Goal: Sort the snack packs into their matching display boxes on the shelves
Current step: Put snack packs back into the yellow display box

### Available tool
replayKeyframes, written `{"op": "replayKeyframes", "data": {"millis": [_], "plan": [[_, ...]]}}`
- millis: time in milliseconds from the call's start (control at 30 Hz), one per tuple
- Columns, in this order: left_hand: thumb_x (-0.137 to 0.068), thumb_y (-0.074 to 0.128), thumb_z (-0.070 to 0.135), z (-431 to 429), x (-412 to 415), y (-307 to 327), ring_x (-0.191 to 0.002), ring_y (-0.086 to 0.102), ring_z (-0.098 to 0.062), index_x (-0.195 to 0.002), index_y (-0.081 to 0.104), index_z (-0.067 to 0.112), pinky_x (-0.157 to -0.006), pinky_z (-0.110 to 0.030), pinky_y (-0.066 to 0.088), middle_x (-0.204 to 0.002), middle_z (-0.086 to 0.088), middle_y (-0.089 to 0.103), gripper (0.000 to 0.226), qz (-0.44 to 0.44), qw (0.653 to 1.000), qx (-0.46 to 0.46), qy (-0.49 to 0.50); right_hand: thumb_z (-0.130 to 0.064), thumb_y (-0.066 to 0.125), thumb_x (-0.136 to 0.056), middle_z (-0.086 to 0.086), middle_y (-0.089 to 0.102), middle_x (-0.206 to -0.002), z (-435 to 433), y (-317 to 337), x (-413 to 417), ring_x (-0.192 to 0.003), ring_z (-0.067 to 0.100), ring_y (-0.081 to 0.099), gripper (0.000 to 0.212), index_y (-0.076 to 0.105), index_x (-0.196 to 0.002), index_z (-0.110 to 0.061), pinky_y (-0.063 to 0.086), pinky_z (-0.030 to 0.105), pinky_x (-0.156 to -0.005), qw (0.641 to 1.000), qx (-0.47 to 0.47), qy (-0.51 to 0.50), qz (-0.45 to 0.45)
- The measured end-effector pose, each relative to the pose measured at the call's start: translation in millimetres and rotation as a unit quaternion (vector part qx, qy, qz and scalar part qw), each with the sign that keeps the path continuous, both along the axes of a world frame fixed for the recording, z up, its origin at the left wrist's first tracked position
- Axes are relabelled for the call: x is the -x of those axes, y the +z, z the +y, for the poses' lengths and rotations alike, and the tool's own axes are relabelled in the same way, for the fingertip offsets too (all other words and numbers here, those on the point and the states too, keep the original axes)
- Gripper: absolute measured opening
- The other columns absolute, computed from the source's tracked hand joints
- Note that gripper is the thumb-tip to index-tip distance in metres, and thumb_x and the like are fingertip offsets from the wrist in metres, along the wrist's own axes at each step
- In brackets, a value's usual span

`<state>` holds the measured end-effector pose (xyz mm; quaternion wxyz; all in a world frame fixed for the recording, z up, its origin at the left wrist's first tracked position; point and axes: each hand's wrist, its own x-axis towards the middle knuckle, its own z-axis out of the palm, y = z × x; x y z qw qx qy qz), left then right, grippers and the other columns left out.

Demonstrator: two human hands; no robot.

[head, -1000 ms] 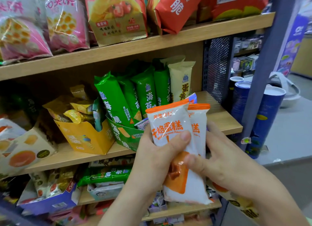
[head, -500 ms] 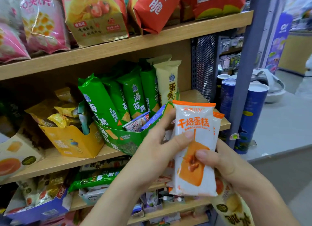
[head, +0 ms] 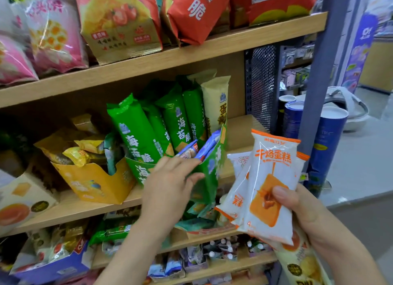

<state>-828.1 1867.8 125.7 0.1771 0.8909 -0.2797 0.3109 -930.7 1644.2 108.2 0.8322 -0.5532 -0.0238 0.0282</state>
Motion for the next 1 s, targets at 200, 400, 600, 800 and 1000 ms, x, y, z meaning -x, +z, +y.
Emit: {"op": "replayKeyframes", "data": {"millis": [200,400,600,800,1000], "plan": [[-0.091,0.058,0.009,-53.6,-9.1,7.3,-0.103,0.060,-0.026,-0.118,0.070,0.013,-0.094,-0.032,0.046,-0.114,-0.006,0.068,0.030,0.016,0.992,0.067,-0.110,-0.064,0.092,-0.025,0.016,0.076,-0.094,-7.9,4.0,1.1,-0.078,0.026,0.075,0.092,0.072,-0.098,-0.012,0.057,0.025,-0.060,0.995,0.078,-0.053,0.012],[-0.080,0.076,0.016,14.9,-2.8,-2.2,-0.097,0.041,-0.017,-0.107,0.072,0.019,-0.082,-0.023,0.030,-0.103,-0.005,0.049,0.028,-0.041,0.983,0.157,0.084,-0.071,0.087,-0.028,0.010,0.076,-0.100,-10.8,14.7,4.1,-0.088,0.026,0.075,0.106,0.066,-0.114,-0.013,0.059,0.027,-0.066,0.986,0.144,-0.086,0.007],[-0.084,0.074,0.029,10.6,-24.8,-10.4,-0.103,0.043,-0.006,-0.110,0.069,0.025,-0.093,-0.040,0.053,-0.123,0.003,0.038,0.027,0.109,0.967,0.217,0.076,-0.074,0.085,-0.030,0.001,0.076,-0.102,2.6,20.1,3.5,-0.091,0.019,0.074,0.109,0.062,-0.120,-0.018,0.059,0.031,-0.072,0.975,0.201,-0.087,-0.034],[-0.093,0.065,0.016,-12.1,-35.6,7.8,-0.099,0.055,-0.006,-0.113,0.069,0.030,-0.085,-0.018,0.052,-0.117,0.007,0.052,0.025,0.144,0.964,0.222,0.013,-0.055,0.080,-0.046,-0.011,0.073,-0.108,35.3,23.0,-7.0,-0.096,0.007,0.071,0.067,0.064,-0.110,-0.041,0.057,0.022,-0.074,0.970,0.222,-0.069,-0.078],[-0.083,0.072,0.045,9.2,49.8,36.9,-0.101,0.066,0.000,-0.118,0.056,0.038,-0.082,-0.023,0.056,-0.109,0.019,0.070,0.039,0.440,0.813,0.325,-0.200,-0.086,0.051,-0.046,-0.020,0.032,-0.110,61.9,23.9,-15.5,-0.097,0.005,0.056,0.082,0.047,-0.119,-0.050,0.049,0.035,-0.077,0.813,0.557,-0.162,-0.052]]}}
